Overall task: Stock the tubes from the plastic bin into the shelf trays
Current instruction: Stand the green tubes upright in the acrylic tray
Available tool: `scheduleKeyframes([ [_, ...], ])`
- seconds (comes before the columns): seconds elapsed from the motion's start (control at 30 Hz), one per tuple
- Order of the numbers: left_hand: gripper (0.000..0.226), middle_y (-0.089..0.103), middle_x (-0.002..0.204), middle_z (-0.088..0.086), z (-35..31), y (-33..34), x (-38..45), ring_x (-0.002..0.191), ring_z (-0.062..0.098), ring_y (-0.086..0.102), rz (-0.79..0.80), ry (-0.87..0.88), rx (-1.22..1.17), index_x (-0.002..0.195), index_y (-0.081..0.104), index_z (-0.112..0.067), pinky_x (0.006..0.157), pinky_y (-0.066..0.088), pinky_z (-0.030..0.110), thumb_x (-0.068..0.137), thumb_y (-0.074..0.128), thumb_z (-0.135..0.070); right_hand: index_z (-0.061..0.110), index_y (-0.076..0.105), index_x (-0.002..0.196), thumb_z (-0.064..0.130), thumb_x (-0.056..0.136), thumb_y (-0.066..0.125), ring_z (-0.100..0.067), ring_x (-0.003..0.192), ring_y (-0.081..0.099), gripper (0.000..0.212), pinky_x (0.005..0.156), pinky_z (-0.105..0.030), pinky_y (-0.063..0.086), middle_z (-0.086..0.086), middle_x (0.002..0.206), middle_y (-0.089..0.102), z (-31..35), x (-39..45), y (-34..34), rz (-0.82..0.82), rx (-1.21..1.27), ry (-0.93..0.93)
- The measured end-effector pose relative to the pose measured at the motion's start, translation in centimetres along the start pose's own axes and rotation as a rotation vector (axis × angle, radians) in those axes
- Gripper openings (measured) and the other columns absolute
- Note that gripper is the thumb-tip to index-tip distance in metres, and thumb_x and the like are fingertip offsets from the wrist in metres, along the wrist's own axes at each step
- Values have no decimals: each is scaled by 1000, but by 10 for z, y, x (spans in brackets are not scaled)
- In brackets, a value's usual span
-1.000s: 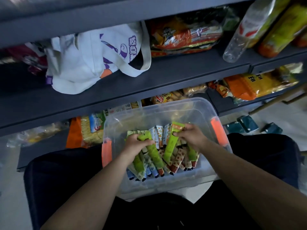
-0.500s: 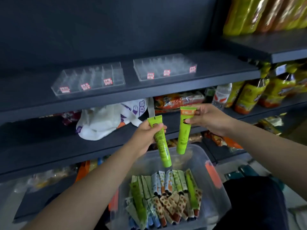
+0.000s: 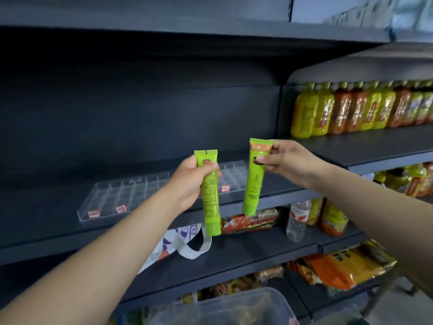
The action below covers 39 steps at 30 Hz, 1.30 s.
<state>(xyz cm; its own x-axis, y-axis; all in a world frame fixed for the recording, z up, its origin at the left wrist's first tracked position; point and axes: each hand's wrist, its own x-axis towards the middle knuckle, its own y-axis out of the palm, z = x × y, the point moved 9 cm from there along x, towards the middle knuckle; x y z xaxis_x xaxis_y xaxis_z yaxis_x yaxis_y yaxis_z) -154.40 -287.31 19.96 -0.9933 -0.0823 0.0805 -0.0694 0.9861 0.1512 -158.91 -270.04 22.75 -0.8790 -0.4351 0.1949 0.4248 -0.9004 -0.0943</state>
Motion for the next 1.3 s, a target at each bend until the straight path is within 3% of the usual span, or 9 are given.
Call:
scheduleKeyframes([
  [0.23, 15, 54, 88, 13, -38, 9, 50, 68, 21, 55, 2, -24, 5, 98, 46, -8, 68, 49, 34, 93, 42, 6, 11, 58, 91, -8, 89, 52, -7, 67, 67, 20, 68, -21, 57, 4, 70, 69, 10, 50, -19, -78, 33, -20],
  [0.37, 38, 54, 95, 17, -43, 15, 83, 84, 22, 52, 78, -65, 80, 118, 39, -6, 89, 39, 35, 89, 31, 18, 9, 57, 96, -7, 89, 54, -16, 78, 63, 17, 77, -29, 55, -7, 86, 62, 15, 81, -38, -160, 15, -51],
  [0.47, 43, 54, 96, 13, -43, 15, 104, 101, 24, 49, 116, -56, 217, 128, 38, 4, 93, 39, 34, 88, 36, 21, 9, 57, 93, -7, 87, 56, -18, 80, 62, 17, 81, -34, 53, -8, 88, 60, 13, 107, -49, -211, -11, -53],
  [0.6, 26, 57, 100, 12, -44, 8, 127, 95, 23, 57, 72, 30, 359, 99, 53, -4, 84, 51, 34, 82, 57, 16, 4, 58, 101, -9, 85, 58, -20, 79, 60, 21, 87, -42, 51, -11, 90, 59, 3, 136, -60, -281, -29, -53],
  [0.7, 31, 60, 88, 4, -44, -3, 144, 85, 18, 58, -18, 131, 424, 82, 55, -16, 81, 51, 27, 73, 71, 9, 0, 59, 106, -12, 84, 58, -22, 82, 60, 25, 87, -44, 51, -15, 95, 59, -9, 154, -65, -326, -42, -39],
  [0.83, 33, 60, 82, -3, -37, -13, 157, 75, 9, 56, -86, 188, 392, 81, 58, -19, 71, 47, 17, 68, 78, 3, -10, 58, 111, -14, 82, 59, -24, 85, 59, 29, 78, -38, 52, -15, 96, 60, -29, 169, -70, -357, -82, -19],
  [1.0, 33, 61, 80, -5, -32, -18, 170, 74, 10, 57, -115, 234, 347, 80, 58, -22, 76, 48, 22, 68, 79, 0, -6, 60, 111, -16, 82, 58, -22, 91, 58, 30, 87, -41, 50, -12, 97, 62, -48, 185, -74, -356, -84, -2],
  [1.17, 33, 62, 81, -5, -28, -18, 177, 75, 12, 59, -117, 243, 352, 80, 58, -22, 79, 48, 26, 68, 80, -1, 2, 59, 112, -14, 84, 57, -8, 78, 60, 32, 63, -14, 52, -1, 92, 63, -64, 193, -64, -227, -125, 58],
  [1.3, 32, 62, 77, -6, -29, -18, 179, 71, 10, 58, -142, 273, 354, 79, 59, -21, 72, 48, 22, 67, 80, -1, 3, 60, 111, -11, 81, 62, -14, 88, 61, 33, 76, -24, 53, -9, 104, 64, -64, 198, -69, -238, -170, 52],
])
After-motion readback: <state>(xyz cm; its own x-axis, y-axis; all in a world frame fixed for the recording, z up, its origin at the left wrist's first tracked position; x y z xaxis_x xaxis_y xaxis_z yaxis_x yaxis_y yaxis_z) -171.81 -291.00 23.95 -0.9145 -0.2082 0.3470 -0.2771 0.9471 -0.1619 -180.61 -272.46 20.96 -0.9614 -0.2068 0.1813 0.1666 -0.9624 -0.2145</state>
